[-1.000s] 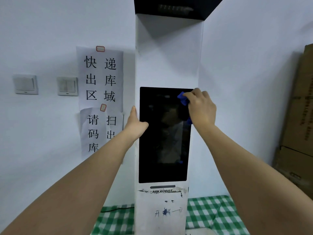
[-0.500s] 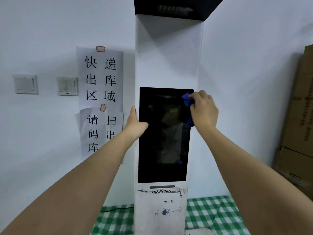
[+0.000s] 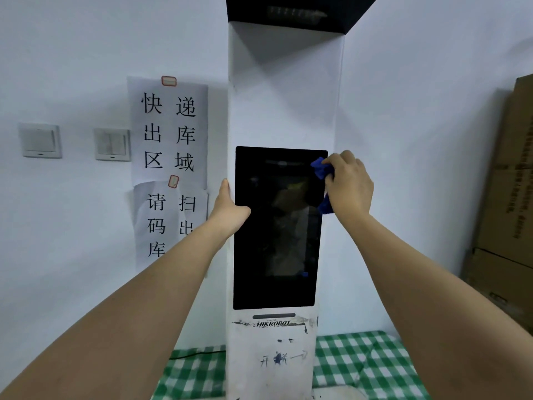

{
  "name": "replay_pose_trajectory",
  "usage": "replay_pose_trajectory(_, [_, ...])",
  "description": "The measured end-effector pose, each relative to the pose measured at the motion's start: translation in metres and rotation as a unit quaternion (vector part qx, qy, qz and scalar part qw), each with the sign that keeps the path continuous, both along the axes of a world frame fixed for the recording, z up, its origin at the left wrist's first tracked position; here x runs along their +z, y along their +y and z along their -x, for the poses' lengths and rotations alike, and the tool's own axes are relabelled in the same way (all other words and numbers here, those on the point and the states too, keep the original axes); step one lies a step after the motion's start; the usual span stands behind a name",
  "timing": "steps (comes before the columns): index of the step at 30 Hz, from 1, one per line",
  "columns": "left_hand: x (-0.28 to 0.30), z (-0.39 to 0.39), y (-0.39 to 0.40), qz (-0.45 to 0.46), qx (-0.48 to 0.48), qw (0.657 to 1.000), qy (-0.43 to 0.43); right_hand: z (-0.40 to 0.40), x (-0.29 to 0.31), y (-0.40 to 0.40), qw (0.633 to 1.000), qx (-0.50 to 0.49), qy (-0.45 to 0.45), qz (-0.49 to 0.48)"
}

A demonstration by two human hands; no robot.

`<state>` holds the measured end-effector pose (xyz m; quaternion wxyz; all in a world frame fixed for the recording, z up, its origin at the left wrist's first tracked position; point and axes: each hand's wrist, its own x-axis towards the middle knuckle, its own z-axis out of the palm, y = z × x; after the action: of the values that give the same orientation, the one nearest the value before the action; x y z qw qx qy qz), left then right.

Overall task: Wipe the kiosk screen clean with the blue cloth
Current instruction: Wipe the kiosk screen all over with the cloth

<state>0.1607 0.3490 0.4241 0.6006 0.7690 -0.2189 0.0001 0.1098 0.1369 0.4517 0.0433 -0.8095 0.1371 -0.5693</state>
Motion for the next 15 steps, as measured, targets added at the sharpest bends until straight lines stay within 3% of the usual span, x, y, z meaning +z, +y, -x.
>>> replay_pose_trajectory(2, [0.0,0.002,0.0,-0.002,-0.001,1.0,0.0,-0.004,0.011,0.007,0.996,0.004,-0.048,-0.075])
replay_pose_trajectory(4, [0.0,0.001,0.0,-0.004,0.0,1.0,0.0,-0.009,0.012,0.016,0.996,-0.003,-0.052,-0.067])
replay_pose_trajectory(8, [-0.001,-0.002,0.002,-0.016,0.007,1.0,0.002,-0.011,-0.014,0.016,0.992,0.007,0.053,0.114])
replay_pose_trajectory(10, [-0.001,-0.003,0.001,-0.014,0.004,1.0,0.0,-0.004,-0.019,0.004,0.986,-0.006,0.065,0.151])
replay_pose_trajectory(15, [-0.002,-0.003,0.0,-0.005,0.002,1.0,0.004,-0.004,-0.004,0.012,0.999,-0.004,-0.021,-0.046])
